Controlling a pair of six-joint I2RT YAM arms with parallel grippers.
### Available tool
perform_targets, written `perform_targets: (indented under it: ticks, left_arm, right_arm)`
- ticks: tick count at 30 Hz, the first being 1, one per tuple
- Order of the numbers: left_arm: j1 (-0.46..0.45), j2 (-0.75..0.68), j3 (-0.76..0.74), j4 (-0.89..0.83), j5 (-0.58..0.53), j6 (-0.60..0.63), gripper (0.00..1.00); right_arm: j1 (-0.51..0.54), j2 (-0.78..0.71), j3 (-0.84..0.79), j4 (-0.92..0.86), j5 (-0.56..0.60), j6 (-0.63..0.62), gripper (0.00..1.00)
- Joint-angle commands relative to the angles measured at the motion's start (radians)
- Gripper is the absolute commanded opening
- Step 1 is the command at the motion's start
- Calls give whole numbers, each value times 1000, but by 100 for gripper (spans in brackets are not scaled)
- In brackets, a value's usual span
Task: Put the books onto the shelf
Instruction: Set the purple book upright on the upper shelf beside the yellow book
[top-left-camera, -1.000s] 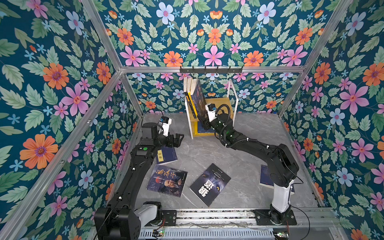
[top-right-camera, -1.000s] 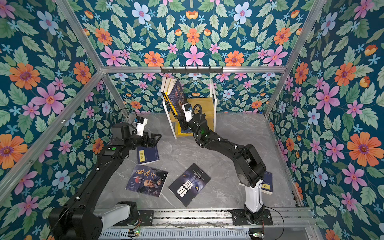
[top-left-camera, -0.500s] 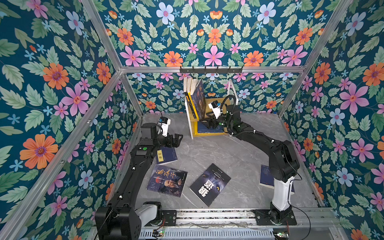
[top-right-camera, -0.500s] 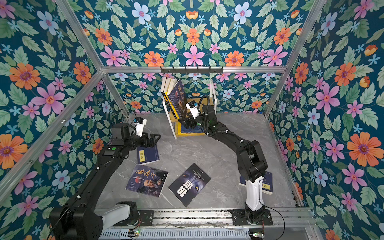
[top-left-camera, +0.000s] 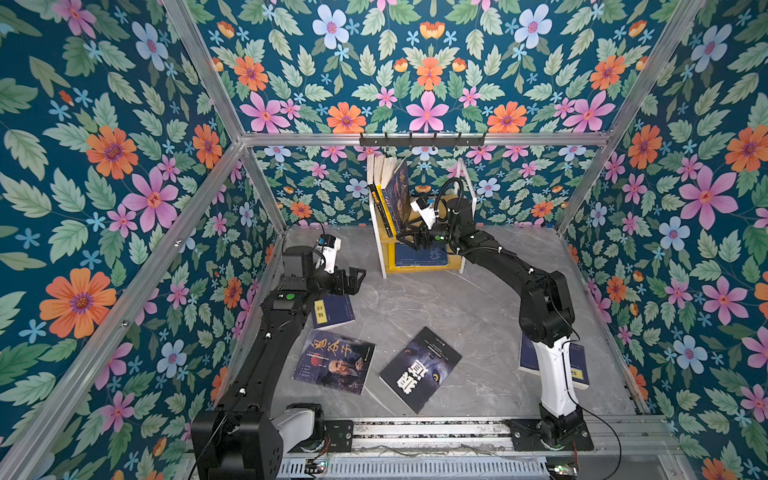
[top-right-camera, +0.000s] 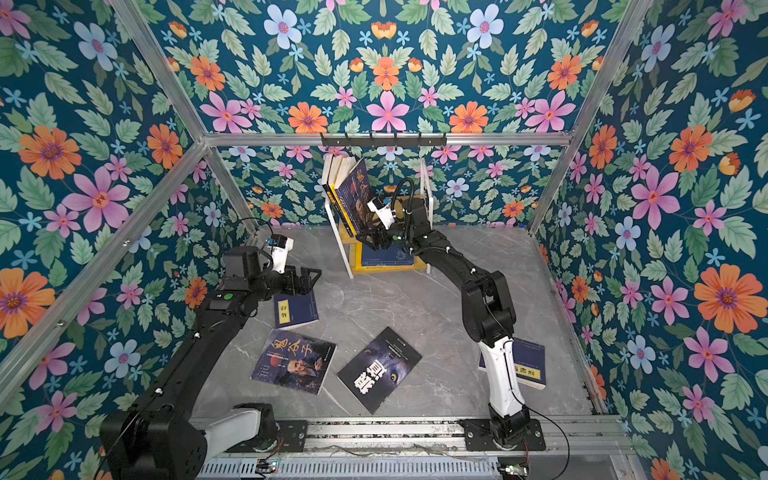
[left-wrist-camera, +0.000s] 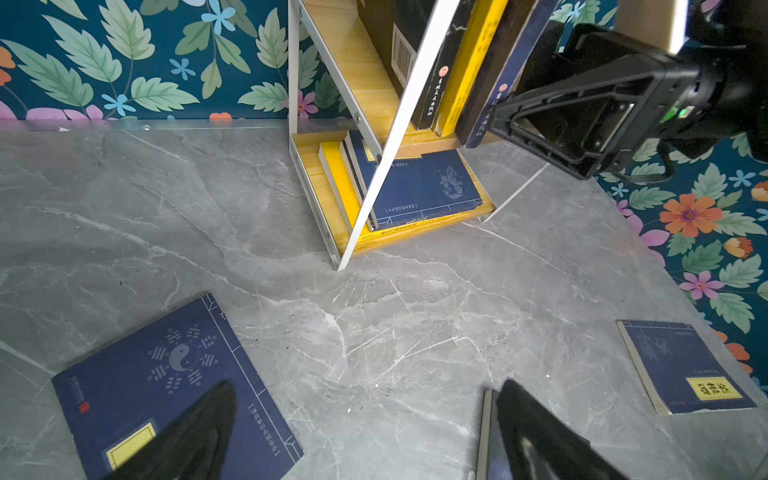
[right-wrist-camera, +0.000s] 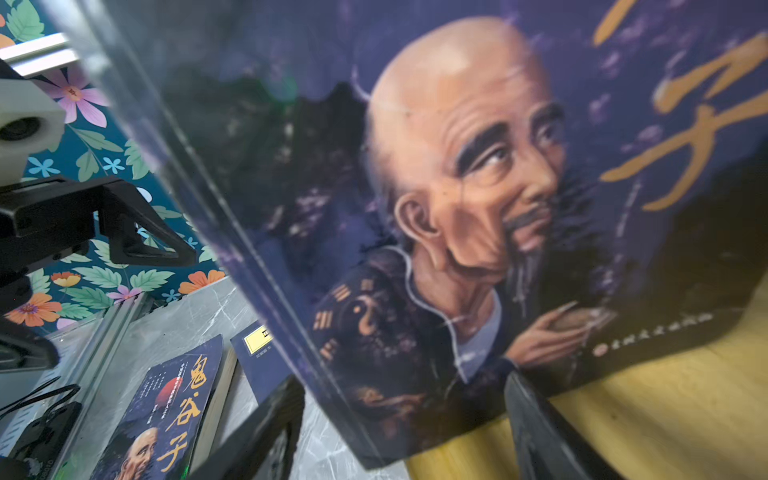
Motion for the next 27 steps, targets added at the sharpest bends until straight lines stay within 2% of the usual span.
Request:
perform_targets:
  ticks: [1,7,12,27]
  left_arm:
    - [2,0,0,27,2,-10,100]
    - [3,0,1,27,-1,-12,100]
    - [4,0,2,25,-6,-16,99]
    - [4,6,-2,32,-6,-27,98]
  right_arm:
    - [-1,31,43,-113,-34,-26,76]
    - [-6,76,127,-162,-43,-45,75]
    - [-9,122,218,-236,-50,-72,68]
    - [-9,94,210,-262,-42,-89,68]
